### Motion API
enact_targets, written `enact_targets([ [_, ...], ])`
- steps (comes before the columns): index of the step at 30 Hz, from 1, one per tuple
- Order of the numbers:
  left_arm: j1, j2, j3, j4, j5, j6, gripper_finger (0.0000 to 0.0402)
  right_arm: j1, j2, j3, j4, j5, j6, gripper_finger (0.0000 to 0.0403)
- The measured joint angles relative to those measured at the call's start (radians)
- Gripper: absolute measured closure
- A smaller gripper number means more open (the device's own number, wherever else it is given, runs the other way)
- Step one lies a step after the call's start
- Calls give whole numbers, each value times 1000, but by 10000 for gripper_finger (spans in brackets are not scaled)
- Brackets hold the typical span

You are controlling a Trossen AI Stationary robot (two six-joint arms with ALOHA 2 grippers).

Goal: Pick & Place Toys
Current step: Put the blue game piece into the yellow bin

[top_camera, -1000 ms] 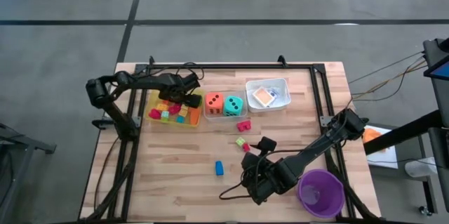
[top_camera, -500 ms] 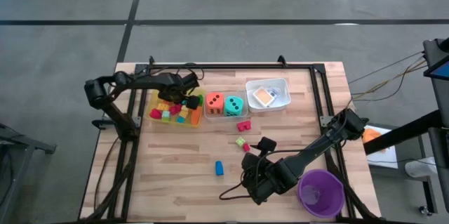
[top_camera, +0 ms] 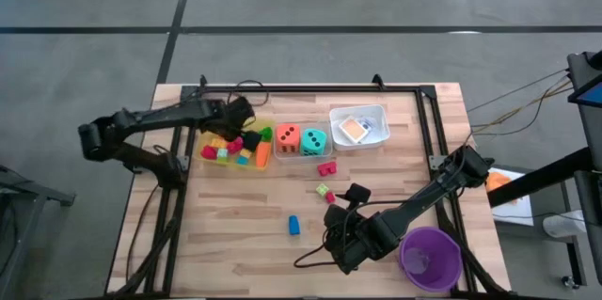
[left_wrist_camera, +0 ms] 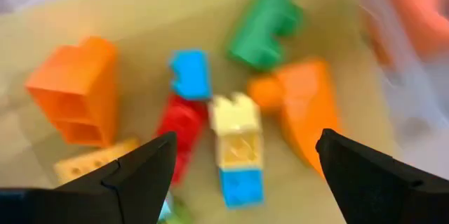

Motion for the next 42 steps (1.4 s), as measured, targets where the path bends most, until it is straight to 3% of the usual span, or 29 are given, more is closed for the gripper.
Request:
enact_targets([
  [8,-395,-107,0,49,2,-12,62,-1,0,0,0,0,-2,38],
  [14,-680,-59,0,264,-30,-462,62,-1,0,0,0,0,-2,38],
  [18,-816,29,2,402,-145,-585,62,-1,0,0,-1,0,6,38],
  [23,-852,190,47,403,-201,-682,62,-1,-6,0,-41,8,55,38],
  [30,-837,427,255,305,-66,-624,62,0,-16,-16,-159,3,117,38],
  [35,-805,497,400,127,-111,-643,62,4,-16,-17,-165,2,114,38],
  [42,-790,553,418,167,-148,-798,62,23,-20,-17,-222,2,130,38],
])
